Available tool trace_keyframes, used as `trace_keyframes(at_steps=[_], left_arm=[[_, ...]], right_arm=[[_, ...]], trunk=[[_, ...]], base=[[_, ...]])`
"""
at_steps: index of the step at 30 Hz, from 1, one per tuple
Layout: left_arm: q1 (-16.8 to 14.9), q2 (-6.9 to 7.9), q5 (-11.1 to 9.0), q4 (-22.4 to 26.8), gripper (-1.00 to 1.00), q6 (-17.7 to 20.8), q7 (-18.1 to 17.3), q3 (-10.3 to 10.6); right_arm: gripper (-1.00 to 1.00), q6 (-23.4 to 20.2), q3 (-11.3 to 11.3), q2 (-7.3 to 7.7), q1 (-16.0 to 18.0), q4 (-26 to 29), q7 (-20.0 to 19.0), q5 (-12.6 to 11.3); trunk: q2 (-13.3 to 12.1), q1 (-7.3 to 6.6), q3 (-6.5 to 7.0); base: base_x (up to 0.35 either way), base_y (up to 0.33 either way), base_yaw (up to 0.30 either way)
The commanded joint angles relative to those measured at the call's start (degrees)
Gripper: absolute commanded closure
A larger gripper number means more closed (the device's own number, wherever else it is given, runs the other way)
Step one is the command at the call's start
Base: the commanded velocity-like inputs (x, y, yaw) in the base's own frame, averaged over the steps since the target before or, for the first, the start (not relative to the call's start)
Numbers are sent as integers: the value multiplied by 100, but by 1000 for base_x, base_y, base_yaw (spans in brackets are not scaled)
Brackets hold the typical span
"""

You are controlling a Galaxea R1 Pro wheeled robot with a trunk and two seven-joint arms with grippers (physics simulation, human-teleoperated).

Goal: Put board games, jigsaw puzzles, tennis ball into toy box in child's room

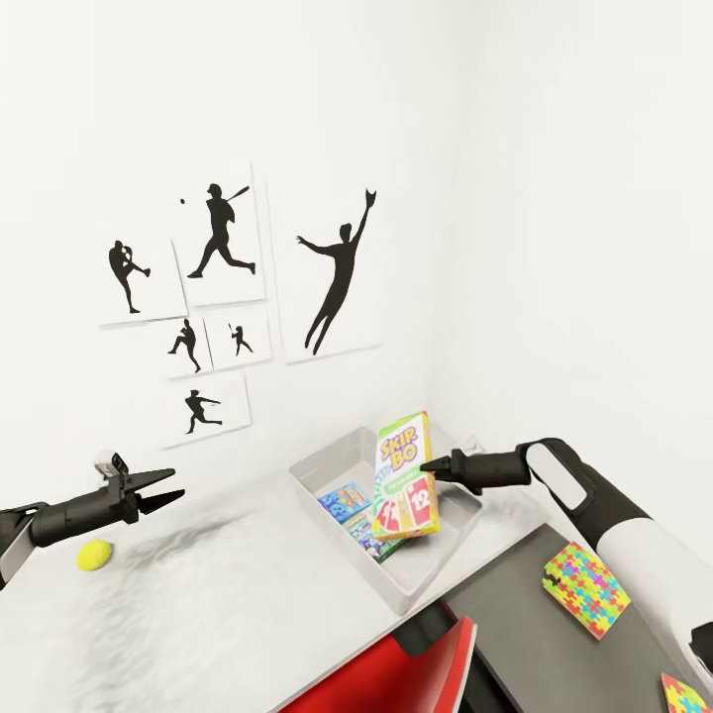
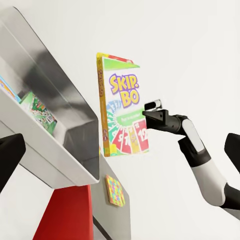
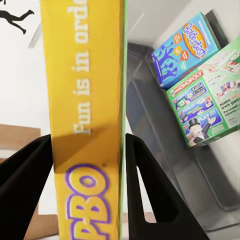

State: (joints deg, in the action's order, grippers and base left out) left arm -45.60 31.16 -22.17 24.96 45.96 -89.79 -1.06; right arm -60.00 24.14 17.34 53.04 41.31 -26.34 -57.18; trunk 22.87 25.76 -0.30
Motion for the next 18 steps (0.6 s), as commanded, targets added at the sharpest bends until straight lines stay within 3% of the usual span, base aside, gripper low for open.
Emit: trace_keyframes(at_steps=[1, 11, 18], left_arm=[[-1, 2, 2, 0, -100, 61, -21, 0], [-1, 4, 2, 0, -100, 57, -21, -1], [-1, 4, 2, 0, -100, 58, -21, -3]], right_arm=[[100, 0, 26, 7, 8, 5, -59, 36], [100, 0, -4, 23, 41, 24, -59, 45], [100, 0, 27, 15, 301, -43, -94, 43]], trunk=[[5, 2, -3], [5, 2, -3], [5, 2, -3]], base=[[0, 0, 0], [0, 0, 0], [0, 0, 0]])
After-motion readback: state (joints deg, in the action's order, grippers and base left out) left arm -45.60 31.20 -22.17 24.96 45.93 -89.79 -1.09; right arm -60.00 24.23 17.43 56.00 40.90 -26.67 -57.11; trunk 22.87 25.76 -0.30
